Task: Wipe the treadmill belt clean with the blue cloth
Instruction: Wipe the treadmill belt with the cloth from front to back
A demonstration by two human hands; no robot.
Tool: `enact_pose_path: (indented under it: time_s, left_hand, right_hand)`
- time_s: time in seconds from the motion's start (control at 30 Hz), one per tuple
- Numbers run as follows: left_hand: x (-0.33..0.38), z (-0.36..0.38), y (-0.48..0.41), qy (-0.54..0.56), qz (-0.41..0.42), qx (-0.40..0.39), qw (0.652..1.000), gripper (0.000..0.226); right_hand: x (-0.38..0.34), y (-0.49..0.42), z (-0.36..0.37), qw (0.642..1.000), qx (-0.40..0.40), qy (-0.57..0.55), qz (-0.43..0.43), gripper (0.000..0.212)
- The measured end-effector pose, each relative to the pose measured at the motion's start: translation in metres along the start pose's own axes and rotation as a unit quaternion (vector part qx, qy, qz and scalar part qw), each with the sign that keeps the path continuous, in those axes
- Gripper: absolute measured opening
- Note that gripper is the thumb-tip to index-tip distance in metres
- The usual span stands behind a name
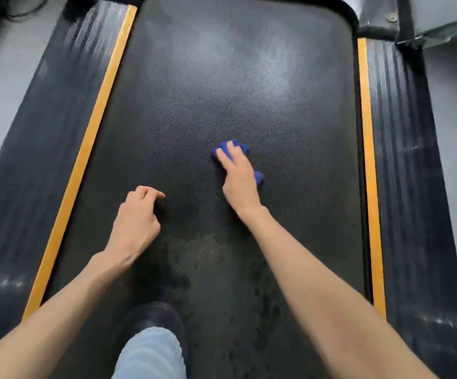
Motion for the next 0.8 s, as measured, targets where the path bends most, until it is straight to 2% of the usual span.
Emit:
enact_pose_path:
  time_s: [0.07, 0.13, 0.17, 0.2, 0.23, 0.3, 0.37, 0.5, 0.6, 0.63, 0.7, 0.8]
  left_hand:
    - [0.005, 0.0, 0.003, -0.012, 0.0, -0.016, 1.0, 0.051]
    - [0.004, -0.002, 0.002, -0.034, -0.006, -0.057, 0.998, 0.054]
    - [0.0, -0.004, 0.001, -0.043, -0.016, -0.081, 0.996, 0.054]
    - [-0.005, -0.007, 0.002, -0.048, -0.026, -0.103, 0.993, 0.056]
    - [-0.011, -0.008, 0.004, -0.044, -0.036, -0.124, 0.991, 0.059]
    - [-0.016, -0.002, 0.013, -0.038, -0.043, -0.169, 0.984, 0.066]
    - [-0.015, 0.012, 0.029, -0.059, -0.043, -0.218, 0.973, 0.073]
    - [-0.013, 0.015, 0.048, -0.086, -0.042, -0.223, 0.97, 0.075]
    - [-0.016, 0.011, 0.047, -0.072, -0.044, -0.22, 0.972, 0.075]
    - [-0.017, 0.015, 0.047, -0.07, -0.047, -0.237, 0.968, 0.076]
    - [-0.019, 0.021, 0.044, -0.086, -0.045, -0.264, 0.959, 0.078]
    - [-0.025, 0.022, 0.035, -0.121, -0.046, -0.251, 0.959, 0.075]
  right_hand:
    - [-0.057, 0.024, 0.049, 0.985, -0.1, 0.006, -0.14, 0.048]
    - [-0.072, 0.036, 0.066, 0.956, -0.191, 0.04, -0.218, 0.06]
    - [-0.064, 0.034, 0.058, 0.948, -0.191, 0.068, -0.246, 0.065]
    - [-0.047, 0.027, 0.044, 0.952, -0.173, 0.079, -0.238, 0.067]
    - [-0.022, 0.019, 0.022, 0.967, -0.149, 0.075, -0.191, 0.07]
    - [0.048, 0.014, -0.031, 0.994, -0.081, 0.065, -0.027, 0.075]
    - [0.104, 0.027, -0.082, 0.991, -0.038, 0.08, 0.101, 0.074]
    - [0.122, 0.023, -0.109, 0.97, -0.053, 0.069, 0.226, 0.067]
    - [0.104, 0.016, -0.093, 0.954, -0.004, 0.023, 0.3, 0.061]
    - [0.098, 0.012, -0.088, 0.955, 0.019, 0.017, 0.294, 0.06]
    - [0.074, -0.003, -0.067, 0.973, 0.03, 0.036, 0.226, 0.056]
    - [0.003, -0.036, -0.008, 0.997, -0.038, 0.028, 0.056, 0.05]
Point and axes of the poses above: each hand's wrist, its own y-axis away from the middle knuckle, its own z-axis out of the palm, x = y × z, the point moved 7 cm from there along -y, towards the middle knuckle, and after that the axes turned 11 degrees about -x, right-handed, at the moved point
